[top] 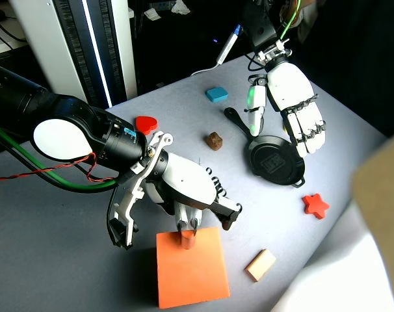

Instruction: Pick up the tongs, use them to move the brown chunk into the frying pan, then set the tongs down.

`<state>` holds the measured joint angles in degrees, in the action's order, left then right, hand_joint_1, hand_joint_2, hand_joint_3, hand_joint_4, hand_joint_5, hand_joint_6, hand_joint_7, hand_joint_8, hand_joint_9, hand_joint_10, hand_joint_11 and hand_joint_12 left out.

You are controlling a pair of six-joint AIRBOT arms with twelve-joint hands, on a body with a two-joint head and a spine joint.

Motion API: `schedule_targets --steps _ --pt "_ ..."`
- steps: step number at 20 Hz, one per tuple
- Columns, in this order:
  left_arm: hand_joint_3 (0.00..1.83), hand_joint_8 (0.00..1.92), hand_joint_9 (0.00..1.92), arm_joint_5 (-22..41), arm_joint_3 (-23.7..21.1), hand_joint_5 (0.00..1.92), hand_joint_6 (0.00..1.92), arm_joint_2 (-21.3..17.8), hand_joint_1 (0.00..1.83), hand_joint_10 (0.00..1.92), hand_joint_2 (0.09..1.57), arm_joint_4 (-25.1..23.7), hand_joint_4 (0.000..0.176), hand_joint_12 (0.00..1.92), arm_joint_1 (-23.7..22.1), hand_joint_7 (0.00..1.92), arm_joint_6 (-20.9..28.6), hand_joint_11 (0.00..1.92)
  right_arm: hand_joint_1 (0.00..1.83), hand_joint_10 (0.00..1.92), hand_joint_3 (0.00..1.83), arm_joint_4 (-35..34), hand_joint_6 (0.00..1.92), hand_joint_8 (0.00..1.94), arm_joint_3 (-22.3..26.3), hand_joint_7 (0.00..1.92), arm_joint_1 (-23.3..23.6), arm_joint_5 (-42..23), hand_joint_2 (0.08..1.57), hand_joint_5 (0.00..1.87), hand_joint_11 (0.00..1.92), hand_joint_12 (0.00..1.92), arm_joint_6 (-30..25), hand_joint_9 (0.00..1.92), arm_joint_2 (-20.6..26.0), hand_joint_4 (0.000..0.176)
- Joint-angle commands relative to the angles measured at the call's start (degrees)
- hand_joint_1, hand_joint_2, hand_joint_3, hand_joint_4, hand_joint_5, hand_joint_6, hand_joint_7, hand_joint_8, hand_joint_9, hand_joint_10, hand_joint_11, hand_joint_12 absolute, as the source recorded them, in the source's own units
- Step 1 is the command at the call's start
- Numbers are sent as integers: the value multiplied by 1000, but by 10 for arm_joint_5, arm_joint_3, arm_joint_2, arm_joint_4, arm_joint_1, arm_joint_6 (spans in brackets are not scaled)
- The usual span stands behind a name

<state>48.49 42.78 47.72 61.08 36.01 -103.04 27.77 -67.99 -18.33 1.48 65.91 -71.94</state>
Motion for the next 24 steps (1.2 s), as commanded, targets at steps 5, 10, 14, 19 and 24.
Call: schedule_targets --steps 5,10,14,19,24 --pt "0 3 34 50 1 54 9 -2 1 3 1307 -28 2 203 -3 35 -2 0 1015 140 17 5 114 40 4 779 14 -41 1128 700 80 1440 5 681 2 0" --pt "0 2 52 50 2 49 3 -2 0 7 1300 -28 17 252 -3 57 -10 0 1025 217 15 5 158 73 14 936 25 -40 1149 827 264 1468 3 810 3 0" --pt "2 0 52 42 5 51 3 -1 0 1 1314 -28 14 256 -3 46 -5 0 1053 395 1 5 165 23 25 946 37 -29 1163 833 240 1477 -9 731 9 0" --pt "0 5 49 40 7 74 6 0 0 11 1303 -28 12 308 -3 51 -3 0 1066 482 0 5 179 16 62 958 64 -7 1154 843 226 1511 -30 699 31 0" --pt "0 7 45 42 9 73 17 1 0 15 1310 -28 11 277 1 56 0 0 1041 506 9 6 186 12 120 962 92 1 1185 834 238 1508 -91 692 69 0"
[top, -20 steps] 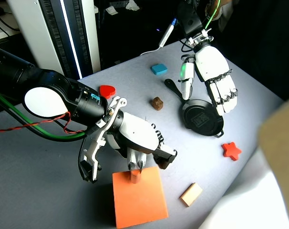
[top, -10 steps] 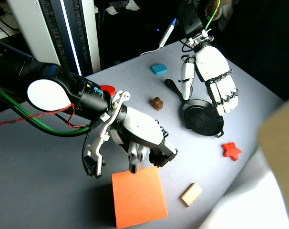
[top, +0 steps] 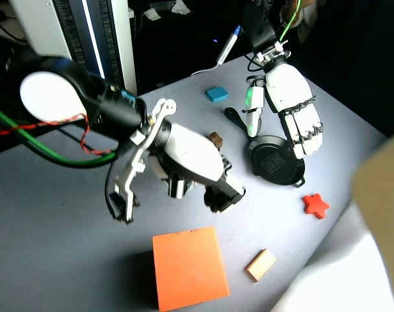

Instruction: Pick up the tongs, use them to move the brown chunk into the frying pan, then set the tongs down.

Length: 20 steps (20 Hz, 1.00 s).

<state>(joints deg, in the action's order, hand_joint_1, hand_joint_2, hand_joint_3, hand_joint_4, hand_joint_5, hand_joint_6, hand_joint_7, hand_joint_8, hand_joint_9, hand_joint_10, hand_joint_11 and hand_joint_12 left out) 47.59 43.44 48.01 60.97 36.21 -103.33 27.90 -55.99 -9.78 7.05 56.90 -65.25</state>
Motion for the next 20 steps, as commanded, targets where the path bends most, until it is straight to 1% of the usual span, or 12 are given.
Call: schedule_targets --steps 1,4,7,8,10,11,12,15,16,18,19,20 --pt "0 4 40 51 4 64 9 -2 0 9 1310 -27 17 244 0 58 5 0 1046 516 1 4 194 15 12 973 6 -61 1169 840 258 1498 -1 701 9 0" --pt "0 0 46 50 5 62 4 -2 0 7 1312 -27 11 263 -1 50 5 0 1057 538 0 4 206 13 44 976 6 -62 1161 837 256 1507 -33 686 30 0" --pt "0 6 47 53 5 50 5 -2 0 6 1306 -30 25 198 -5 61 5 0 1043 537 4 4 205 6 55 961 0 -97 1172 826 245 1501 -82 670 43 0" --pt "0 3 41 53 5 49 3 -2 0 3 1309 -33 24 173 -5 46 11 0 1043 536 7 4 205 4 60 956 -10 -138 1179 823 246 1500 -80 668 51 0" --pt "3 4 49 54 4 86 14 0 0 4 1319 -32 18 218 -4 55 20 0 1055 532 3 -8 204 2 69 949 -17 -164 1173 819 234 1499 -68 659 58 0" --pt "2 2 43 54 4 79 11 2 0 1 1318 -32 13 220 -5 49 21 0 1066 533 1 -95 207 2 73 950 -20 -159 1168 824 232 1502 13 658 59 0" --pt "0 4 56 55 5 84 10 3 0 6 1312 -32 10 288 -5 62 23 0 1053 536 0 -111 209 4 74 955 -22 -158 1163 825 236 1505 25 666 59 0" --pt "0 1 60 58 6 91 8 6 0 4 1307 -32 8 264 -3 65 32 0 1044 532 4 -111 200 1 86 934 -23 -136 1178 801 220 1507 25 654 66 0" --pt "0 2 67 58 6 87 6 6 0 6 1312 -33 16 290 -2 67 30 0 1035 526 0 -113 200 0 91 927 -23 -132 1166 800 209 1499 25 644 69 0" --pt "0 4 70 59 8 85 5 6 0 7 1308 -32 18 294 1 73 29 0 1025 521 0 -124 197 0 99 919 -21 -126 1168 790 201 1498 25 634 74 0" --pt "0 6 80 59 11 98 8 6 0 9 1302 -32 15 354 2 86 29 0 1007 514 4 -135 192 0 101 902 -18 -121 1177 777 182 1496 25 618 76 0" --pt "0 2 49 59 16 58 3 6 0 4 1307 -32 12 287 4 53 28 0 993 505 5 -169 185 0 103 880 -13 -102 1183 762 158 1509 25 600 78 0"
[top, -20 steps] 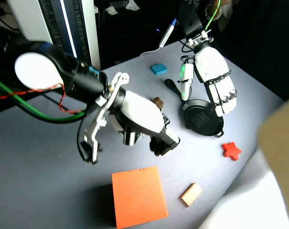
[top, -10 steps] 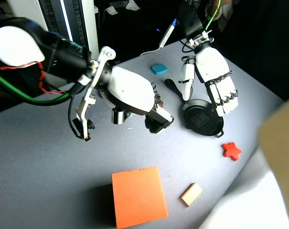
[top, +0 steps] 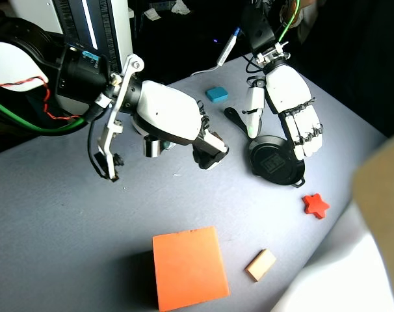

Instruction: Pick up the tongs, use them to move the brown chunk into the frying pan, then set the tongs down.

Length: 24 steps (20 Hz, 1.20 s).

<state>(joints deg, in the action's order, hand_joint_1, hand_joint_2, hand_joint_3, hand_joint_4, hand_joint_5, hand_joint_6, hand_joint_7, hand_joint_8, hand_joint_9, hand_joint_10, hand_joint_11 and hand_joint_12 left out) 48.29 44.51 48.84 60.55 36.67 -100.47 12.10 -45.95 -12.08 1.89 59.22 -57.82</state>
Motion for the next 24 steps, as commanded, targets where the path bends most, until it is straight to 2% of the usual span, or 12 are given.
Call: schedule_targets --steps 1,6,7,8,10,12,14,15,17,21,22,24 --pt "0 2 49 52 7 58 3 -2 0 4 1307 -28 12 287 0 53 -1 0 993 505 5 -21 185 0 4 880 12 -46 1183 762 158 1509 2 600 4 0" --pt "0 1 81 56 22 61 0 -2 0 7 1293 -12 25 414 9 82 -1 0 995 501 5 -33 190 2 25 885 28 18 1186 775 159 1507 -38 602 17 0" --pt "1 4 87 61 23 104 18 -2 0 9 1303 -12 12 421 11 92 -1 0 995 504 4 -33 192 3 28 888 32 30 1184 779 163 1508 -51 611 18 0" --pt "0 3 66 63 24 81 7 -2 0 4 1301 -11 15 351 11 68 -1 0 1013 513 1 -33 194 8 29 900 37 45 1178 781 179 1514 -61 629 19 0" --pt "1 6 81 64 24 98 11 -2 0 9 1304 -11 16 387 12 83 -1 0 1008 516 2 -33 194 9 30 904 44 68 1181 779 178 1513 -76 628 19 0" --pt "4 6 63 64 22 77 10 -2 0 4 1314 -11 6 308 15 71 2 0 1011 520 5 -22 199 7 30 901 53 92 1192 783 173 1522 -115 619 22 0" --pt "2 4 61 64 21 84 13 -2 0 3 1310 -11 12 309 17 66 4 0 1003 521 6 231 199 8 35 904 60 163 1194 780 175 1521 -383 621 18 0" --pt "0 1 58 64 21 75 9 -2 0 1 1304 -11 19 309 17 60 4 0 1003 520 5 313 200 9 35 906 60 206 1193 783 177 1520 -468 620 13 0" --pt "0 1 53 64 21 67 3 -2 0 5 1303 -11 21 258 17 66 4 0 1002 509 3 412 202 8 35 909 50 237 1192 789 191 1498 -569 629 8 0" --pt "0 2 68 66 21 57 3 -2 0 6 1301 -11 16 336 18 73 4 0 1022 509 0 564 213 14 39 926 36 287 1177 810 207 1505 -690 645 -9 0" --pt "0 0 60 67 21 37 1 -2 0 2 1291 -11 21 315 18 63 4 0 1014 504 0 593 211 11 39 920 34 300 1181 804 202 1498 -705 640 -16 0" --pt "3 6 99 67 22 117 24 -2 0 12 1310 -11 8 434 18 98 4 0 996 491 3 620 206 6 41 917 30 303 1192 791 200 1497 -705 640 -28 0"
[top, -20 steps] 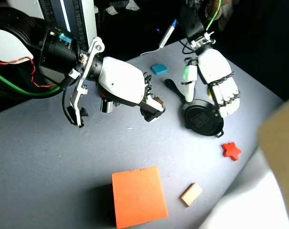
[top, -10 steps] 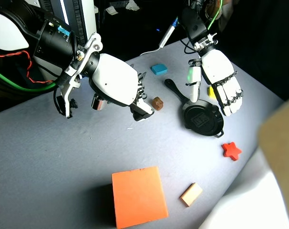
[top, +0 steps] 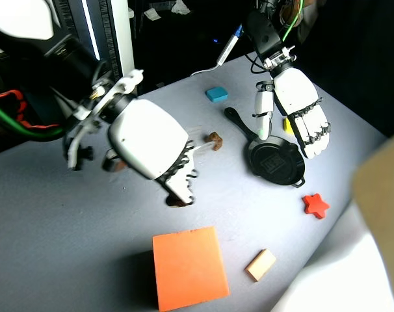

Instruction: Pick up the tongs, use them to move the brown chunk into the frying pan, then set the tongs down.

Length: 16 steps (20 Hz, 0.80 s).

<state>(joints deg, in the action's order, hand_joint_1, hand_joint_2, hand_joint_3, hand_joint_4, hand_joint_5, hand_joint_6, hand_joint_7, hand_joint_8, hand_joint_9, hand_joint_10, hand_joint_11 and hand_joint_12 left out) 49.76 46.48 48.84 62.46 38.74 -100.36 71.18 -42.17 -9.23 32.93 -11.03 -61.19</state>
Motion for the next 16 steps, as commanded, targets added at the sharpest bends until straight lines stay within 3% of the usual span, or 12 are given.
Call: schedule_targets --steps 1,2,4,6,8,12,16 --pt "0 3 103 52 3 116 13 -2 0 9 1309 -30 17 474 -3 103 2 0 1007 501 4 30 210 5 5 916 0 -7 1197 787 190 1517 -4 637 -2 0" --pt "0 1 90 52 3 107 8 -2 0 3 1308 -30 15 450 -3 90 2 0 1002 503 5 34 213 6 8 919 -1 -2 1201 793 191 1512 -6 640 -6 0" --pt "1 1 62 52 3 67 5 -2 0 3 1312 -30 19 312 -2 71 3 0 1002 506 5 125 217 9 24 928 -14 42 1204 807 213 1498 -73 651 -17 0" --pt "0 0 48 52 3 52 1 -2 0 1 1309 -30 13 271 -1 45 3 0 992 505 9 158 218 11 27 936 -26 71 1215 811 221 1492 -97 657 -35 0" --pt "0 6 67 52 3 86 11 -2 0 7 1309 -30 15 373 -1 69 3 0 1016 506 2 158 217 10 27 936 -27 78 1202 812 227 1490 -109 663 -50 0" --pt "6 1 56 54 2 83 7 -1 0 1 1328 -30 3 313 -1 67 4 0 987 503 12 158 211 2 24 921 -29 103 1229 797 213 1492 -133 646 -83 0" --pt "2 3 58 56 2 103 8 -1 0 3 1324 -30 11 349 -1 63 4 0 1006 510 4 158 216 5 18 930 -43 105 1214 811 214 1496 -132 650 -108 0"
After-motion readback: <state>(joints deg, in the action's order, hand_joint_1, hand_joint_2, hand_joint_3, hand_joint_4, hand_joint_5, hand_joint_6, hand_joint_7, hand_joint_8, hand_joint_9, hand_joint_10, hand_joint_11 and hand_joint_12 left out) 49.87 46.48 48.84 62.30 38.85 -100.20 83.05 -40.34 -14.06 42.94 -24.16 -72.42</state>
